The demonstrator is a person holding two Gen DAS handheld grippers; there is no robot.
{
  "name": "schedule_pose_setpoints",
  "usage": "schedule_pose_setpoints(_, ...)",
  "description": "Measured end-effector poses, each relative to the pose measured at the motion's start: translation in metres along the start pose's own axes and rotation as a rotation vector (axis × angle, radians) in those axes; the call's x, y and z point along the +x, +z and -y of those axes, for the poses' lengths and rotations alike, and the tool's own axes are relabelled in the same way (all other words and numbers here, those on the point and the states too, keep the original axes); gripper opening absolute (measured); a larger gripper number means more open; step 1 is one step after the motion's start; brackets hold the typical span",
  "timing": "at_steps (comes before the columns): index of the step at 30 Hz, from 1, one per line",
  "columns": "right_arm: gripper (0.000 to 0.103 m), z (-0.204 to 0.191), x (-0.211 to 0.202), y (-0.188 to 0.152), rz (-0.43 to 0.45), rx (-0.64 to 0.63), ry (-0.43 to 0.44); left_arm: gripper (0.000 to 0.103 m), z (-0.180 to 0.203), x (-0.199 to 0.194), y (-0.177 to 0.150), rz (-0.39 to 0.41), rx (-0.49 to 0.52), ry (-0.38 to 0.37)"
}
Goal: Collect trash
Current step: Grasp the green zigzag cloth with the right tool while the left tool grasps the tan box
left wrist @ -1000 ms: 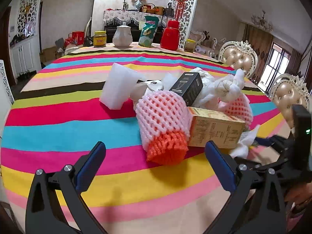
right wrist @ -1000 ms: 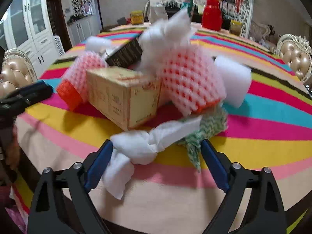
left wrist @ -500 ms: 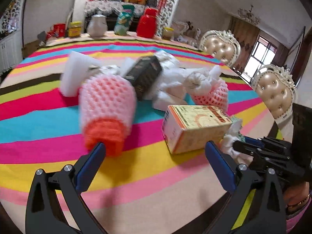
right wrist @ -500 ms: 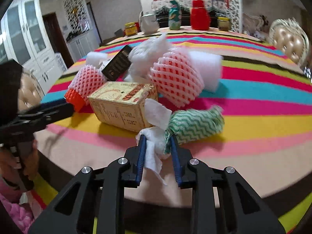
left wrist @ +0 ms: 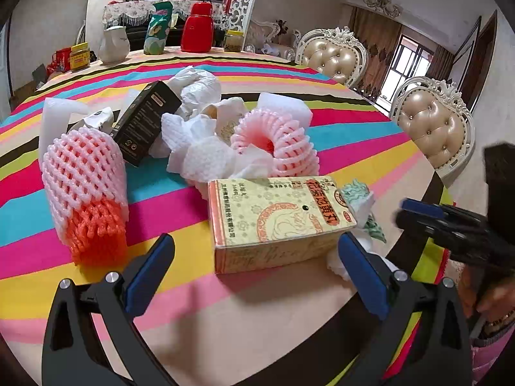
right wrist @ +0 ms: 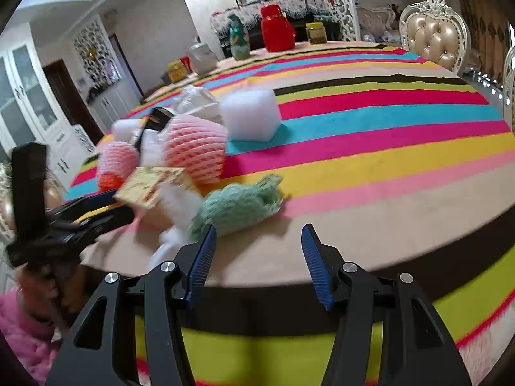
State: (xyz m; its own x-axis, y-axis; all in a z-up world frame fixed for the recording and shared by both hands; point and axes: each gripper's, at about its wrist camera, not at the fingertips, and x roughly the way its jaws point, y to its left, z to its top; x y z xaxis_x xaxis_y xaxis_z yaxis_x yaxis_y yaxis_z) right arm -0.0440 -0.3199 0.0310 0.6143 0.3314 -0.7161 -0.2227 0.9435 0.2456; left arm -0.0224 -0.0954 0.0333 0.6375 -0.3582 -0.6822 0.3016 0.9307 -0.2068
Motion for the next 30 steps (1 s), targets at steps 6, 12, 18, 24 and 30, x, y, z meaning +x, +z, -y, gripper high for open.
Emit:
schedule_pose_setpoints(6,0.053,-0.025,0.045,0.021,-0.078,-0.036,0.053,0.098,-0.003,-0.004,0.0,0.0,0.005,0.022)
schedule_pose_setpoints(12,0.026,-0.03,0.044,0.017,-0.04,-0.039,0.109,0.098,0.005,0.003,0.001,-0.02,0.023,0.004)
schedule_pose_setpoints(18,0.026,0.002,-0.002,0.01,0.1,0.047,0.143,0.098,0.013,0.008,0.004,-0.018,0.023,0.015)
schedule_pose_setpoints(24,0.026,0.032,-0.039,-0.006,0.176,0.132,0.13,0.099,0.017,0.023,0.016,-0.018,0.014,0.035)
schedule_pose_setpoints(30,0.026,0.036,-0.051,-0.017,0.19,0.14,0.096,0.099,0.022,0.036,0.022,-0.025,0.029,0.095)
